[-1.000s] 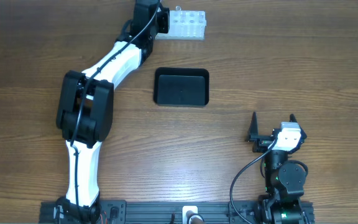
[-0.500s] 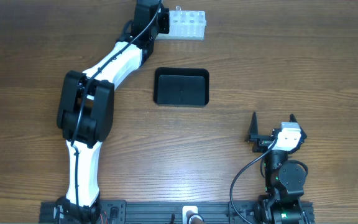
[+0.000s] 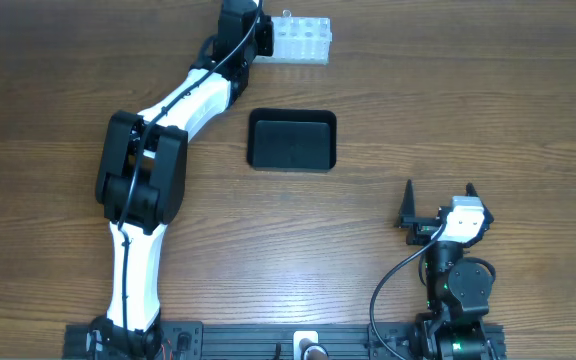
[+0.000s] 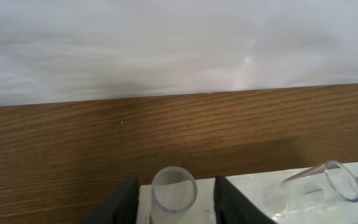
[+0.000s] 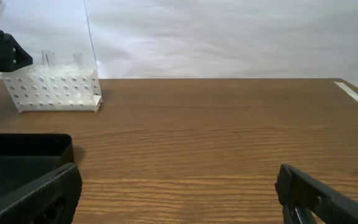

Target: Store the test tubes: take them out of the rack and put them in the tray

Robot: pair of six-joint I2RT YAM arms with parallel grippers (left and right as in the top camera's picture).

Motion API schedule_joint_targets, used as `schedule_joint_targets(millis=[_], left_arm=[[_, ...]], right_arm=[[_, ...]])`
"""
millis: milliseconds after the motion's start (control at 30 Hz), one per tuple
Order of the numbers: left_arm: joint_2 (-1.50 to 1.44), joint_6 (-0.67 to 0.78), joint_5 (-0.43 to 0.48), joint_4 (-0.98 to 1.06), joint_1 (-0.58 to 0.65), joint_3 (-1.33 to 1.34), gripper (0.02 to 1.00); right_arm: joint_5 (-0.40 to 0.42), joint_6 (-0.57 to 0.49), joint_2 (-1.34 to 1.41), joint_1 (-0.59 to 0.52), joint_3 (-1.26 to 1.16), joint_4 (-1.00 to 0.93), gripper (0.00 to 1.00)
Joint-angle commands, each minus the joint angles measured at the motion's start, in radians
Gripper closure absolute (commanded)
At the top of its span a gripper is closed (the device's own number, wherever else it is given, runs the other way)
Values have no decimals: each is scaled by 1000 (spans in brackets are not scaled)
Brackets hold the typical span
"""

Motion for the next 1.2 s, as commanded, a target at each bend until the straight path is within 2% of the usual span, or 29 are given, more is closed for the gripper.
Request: schedule_joint_targets(millis=[33,133,600,633,933,1200], left_arm=[[13,4,-16,4,-2,26,684],[13,4,-16,4,-2,26,748],[13,4,-16,16,-8,26,836],[13,4,-16,16,-8,26,873],[-18,5,-32,18,-8,26,893],[-185,50,-39,13,-8,26,921]], right_arm=[[12,-8,-7,-1,-6,-3,7],[12,-8,-7,-1,-6,-3,9],[12,-7,-7,-1,-6,-3,9],[12,-8,-7,-1,-6,-3,9],[12,-7,-7,-1,-6,-3,7],[12,-7,-7,-1,-6,-3,9]])
